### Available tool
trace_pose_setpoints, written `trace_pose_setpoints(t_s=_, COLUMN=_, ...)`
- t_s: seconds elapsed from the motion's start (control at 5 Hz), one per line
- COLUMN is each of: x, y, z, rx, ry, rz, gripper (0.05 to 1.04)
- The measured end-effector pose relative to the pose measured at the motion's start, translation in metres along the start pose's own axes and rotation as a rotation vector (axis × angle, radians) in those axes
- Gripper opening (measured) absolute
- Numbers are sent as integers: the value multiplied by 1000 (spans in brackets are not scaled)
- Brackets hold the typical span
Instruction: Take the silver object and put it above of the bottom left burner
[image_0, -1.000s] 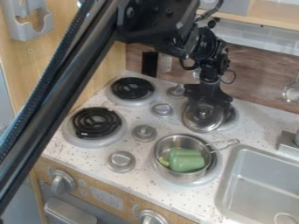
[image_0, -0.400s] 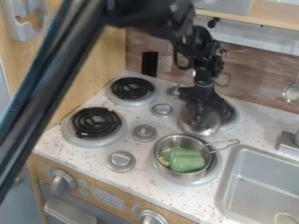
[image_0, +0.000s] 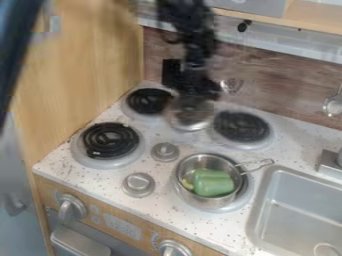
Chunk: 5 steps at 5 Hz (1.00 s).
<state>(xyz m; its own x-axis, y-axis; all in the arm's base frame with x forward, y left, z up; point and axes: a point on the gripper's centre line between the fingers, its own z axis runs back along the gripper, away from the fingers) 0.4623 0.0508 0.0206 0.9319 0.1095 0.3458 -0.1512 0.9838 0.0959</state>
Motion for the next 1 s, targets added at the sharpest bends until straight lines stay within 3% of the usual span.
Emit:
trace_pose_setpoints(t_s=0.4, x=-51, y=74, z=-4, rx=34, ry=143, rz=157, gripper=241)
trace_pose_setpoints(t_s=0.8, x=-66, y=104, z=-4, rx=64, ry=210, rz=182, gripper=241)
trace_pose_setpoints(t_s=1.0, x=-78, y=113, z=-14, rx=78, ry=257, rz=182, gripper=241)
